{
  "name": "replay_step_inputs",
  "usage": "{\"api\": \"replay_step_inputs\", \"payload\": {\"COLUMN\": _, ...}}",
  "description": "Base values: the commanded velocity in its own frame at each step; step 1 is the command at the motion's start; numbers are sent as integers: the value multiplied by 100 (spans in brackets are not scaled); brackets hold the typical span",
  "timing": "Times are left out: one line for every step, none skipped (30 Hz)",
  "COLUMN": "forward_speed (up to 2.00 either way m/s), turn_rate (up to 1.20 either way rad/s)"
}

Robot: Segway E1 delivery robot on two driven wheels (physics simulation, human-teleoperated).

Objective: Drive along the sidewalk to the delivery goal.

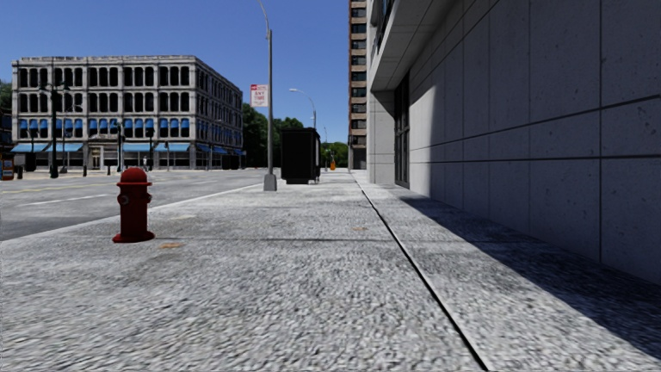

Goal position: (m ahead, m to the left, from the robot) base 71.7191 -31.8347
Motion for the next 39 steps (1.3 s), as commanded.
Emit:
{"api": "replay_step_inputs", "payload": {"forward_speed": 194, "turn_rate": -50}}
{"api": "replay_step_inputs", "payload": {"forward_speed": 194, "turn_rate": -46}}
{"api": "replay_step_inputs", "payload": {"forward_speed": 194, "turn_rate": -21}}
{"api": "replay_step_inputs", "payload": {"forward_speed": 194, "turn_rate": -21}}
{"api": "replay_step_inputs", "payload": {"forward_speed": 194, "turn_rate": 0}}
{"api": "replay_step_inputs", "payload": {"forward_speed": 194, "turn_rate": 0}}
{"api": "replay_step_inputs", "payload": {"forward_speed": 194, "turn_rate": 0}}
{"api": "replay_step_inputs", "payload": {"forward_speed": 194, "turn_rate": 0}}
{"api": "replay_step_inputs", "payload": {"forward_speed": 194, "turn_rate": 0}}
{"api": "replay_step_inputs", "payload": {"forward_speed": 194, "turn_rate": 0}}
{"api": "replay_step_inputs", "payload": {"forward_speed": 194, "turn_rate": 0}}
{"api": "replay_step_inputs", "payload": {"forward_speed": 194, "turn_rate": 0}}
{"api": "replay_step_inputs", "payload": {"forward_speed": 194, "turn_rate": 0}}
{"api": "replay_step_inputs", "payload": {"forward_speed": 194, "turn_rate": 0}}
{"api": "replay_step_inputs", "payload": {"forward_speed": 194, "turn_rate": 0}}
{"api": "replay_step_inputs", "payload": {"forward_speed": 194, "turn_rate": 0}}
{"api": "replay_step_inputs", "payload": {"forward_speed": 194, "turn_rate": 0}}
{"api": "replay_step_inputs", "payload": {"forward_speed": 194, "turn_rate": 0}}
{"api": "replay_step_inputs", "payload": {"forward_speed": 194, "turn_rate": 0}}
{"api": "replay_step_inputs", "payload": {"forward_speed": 194, "turn_rate": 0}}
{"api": "replay_step_inputs", "payload": {"forward_speed": 194, "turn_rate": 0}}
{"api": "replay_step_inputs", "payload": {"forward_speed": 194, "turn_rate": 0}}
{"api": "replay_step_inputs", "payload": {"forward_speed": 194, "turn_rate": 0}}
{"api": "replay_step_inputs", "payload": {"forward_speed": 194, "turn_rate": 0}}
{"api": "replay_step_inputs", "payload": {"forward_speed": 194, "turn_rate": 0}}
{"api": "replay_step_inputs", "payload": {"forward_speed": 194, "turn_rate": 0}}
{"api": "replay_step_inputs", "payload": {"forward_speed": 194, "turn_rate": 0}}
{"api": "replay_step_inputs", "payload": {"forward_speed": 194, "turn_rate": 0}}
{"api": "replay_step_inputs", "payload": {"forward_speed": 194, "turn_rate": 0}}
{"api": "replay_step_inputs", "payload": {"forward_speed": 194, "turn_rate": 0}}
{"api": "replay_step_inputs", "payload": {"forward_speed": 195, "turn_rate": 0}}
{"api": "replay_step_inputs", "payload": {"forward_speed": 196, "turn_rate": 0}}
{"api": "replay_step_inputs", "payload": {"forward_speed": 196, "turn_rate": 0}}
{"api": "replay_step_inputs", "payload": {"forward_speed": 196, "turn_rate": 0}}
{"api": "replay_step_inputs", "payload": {"forward_speed": 196, "turn_rate": 0}}
{"api": "replay_step_inputs", "payload": {"forward_speed": 197, "turn_rate": 0}}
{"api": "replay_step_inputs", "payload": {"forward_speed": 198, "turn_rate": 0}}
{"api": "replay_step_inputs", "payload": {"forward_speed": 198, "turn_rate": 0}}
{"api": "replay_step_inputs", "payload": {"forward_speed": 200, "turn_rate": 0}}
